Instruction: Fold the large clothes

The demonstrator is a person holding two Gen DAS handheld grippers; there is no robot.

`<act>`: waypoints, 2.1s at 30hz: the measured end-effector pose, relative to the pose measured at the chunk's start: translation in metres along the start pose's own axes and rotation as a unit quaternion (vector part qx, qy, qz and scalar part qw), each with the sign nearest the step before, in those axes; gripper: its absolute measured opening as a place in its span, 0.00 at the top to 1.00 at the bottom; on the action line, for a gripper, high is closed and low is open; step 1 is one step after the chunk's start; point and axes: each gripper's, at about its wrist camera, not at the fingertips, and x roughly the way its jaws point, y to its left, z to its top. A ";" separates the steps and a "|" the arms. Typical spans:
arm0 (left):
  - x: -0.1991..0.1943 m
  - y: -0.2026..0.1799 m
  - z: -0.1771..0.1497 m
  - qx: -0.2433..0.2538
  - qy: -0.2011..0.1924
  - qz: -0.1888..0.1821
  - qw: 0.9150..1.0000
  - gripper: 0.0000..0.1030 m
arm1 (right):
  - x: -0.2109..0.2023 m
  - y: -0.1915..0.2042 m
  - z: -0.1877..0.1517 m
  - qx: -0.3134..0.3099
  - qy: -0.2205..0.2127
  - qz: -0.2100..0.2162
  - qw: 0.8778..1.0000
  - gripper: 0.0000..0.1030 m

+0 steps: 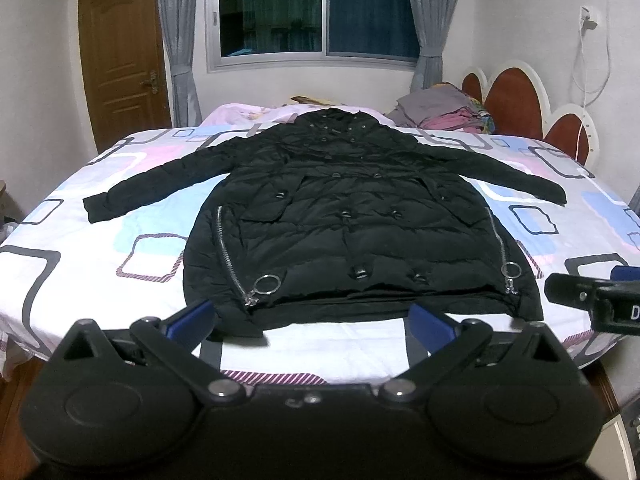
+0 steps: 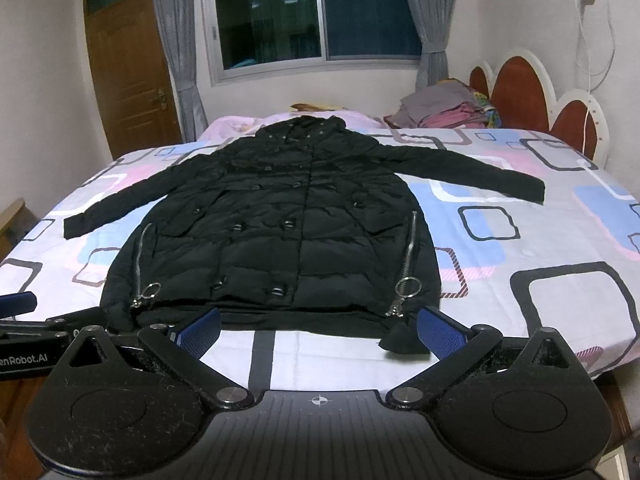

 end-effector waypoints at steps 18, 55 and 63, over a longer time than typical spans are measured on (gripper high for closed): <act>0.000 0.003 0.001 -0.001 0.000 0.001 1.000 0.00 | 0.000 0.003 0.001 -0.005 -0.001 0.000 1.000 0.00; 0.086 0.018 0.072 -0.002 -0.035 -0.021 0.999 0.00 | 0.083 -0.056 0.073 0.067 -0.024 -0.034 0.997 0.00; 0.163 0.016 0.141 0.009 -0.046 -0.043 0.998 0.00 | 0.134 -0.102 0.141 0.132 -0.057 -0.076 0.987 0.00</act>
